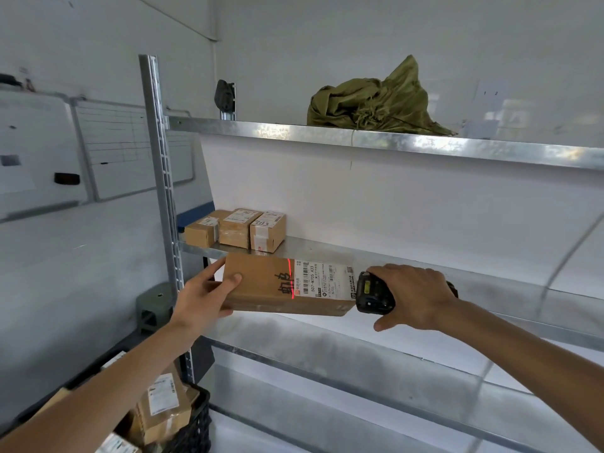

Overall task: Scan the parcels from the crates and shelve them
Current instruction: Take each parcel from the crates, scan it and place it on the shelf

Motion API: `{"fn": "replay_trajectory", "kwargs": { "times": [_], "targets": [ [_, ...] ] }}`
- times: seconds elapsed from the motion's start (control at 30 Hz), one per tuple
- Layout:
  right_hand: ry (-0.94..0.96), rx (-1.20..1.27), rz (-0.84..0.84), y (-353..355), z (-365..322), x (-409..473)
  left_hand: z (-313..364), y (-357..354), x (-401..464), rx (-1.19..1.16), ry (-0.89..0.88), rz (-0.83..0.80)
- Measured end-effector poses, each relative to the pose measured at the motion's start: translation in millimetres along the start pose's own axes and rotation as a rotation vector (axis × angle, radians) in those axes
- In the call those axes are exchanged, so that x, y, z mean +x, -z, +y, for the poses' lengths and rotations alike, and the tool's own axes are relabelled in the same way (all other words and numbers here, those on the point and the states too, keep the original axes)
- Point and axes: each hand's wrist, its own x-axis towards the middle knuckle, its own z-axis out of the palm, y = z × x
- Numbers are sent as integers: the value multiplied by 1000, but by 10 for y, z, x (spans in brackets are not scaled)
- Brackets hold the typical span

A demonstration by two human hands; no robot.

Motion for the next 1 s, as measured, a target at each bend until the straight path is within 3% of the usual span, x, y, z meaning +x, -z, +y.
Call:
{"fn": "replay_trajectory", "kwargs": {
  "times": [0.57, 1.0],
  "targets": [
    [-32, 26, -13, 82, 119, -10, 47, -46, 8, -3, 0, -20],
    [-145, 412, -2, -214, -275, 114, -4, -241, 114, -136, 149, 17]
  ]
}}
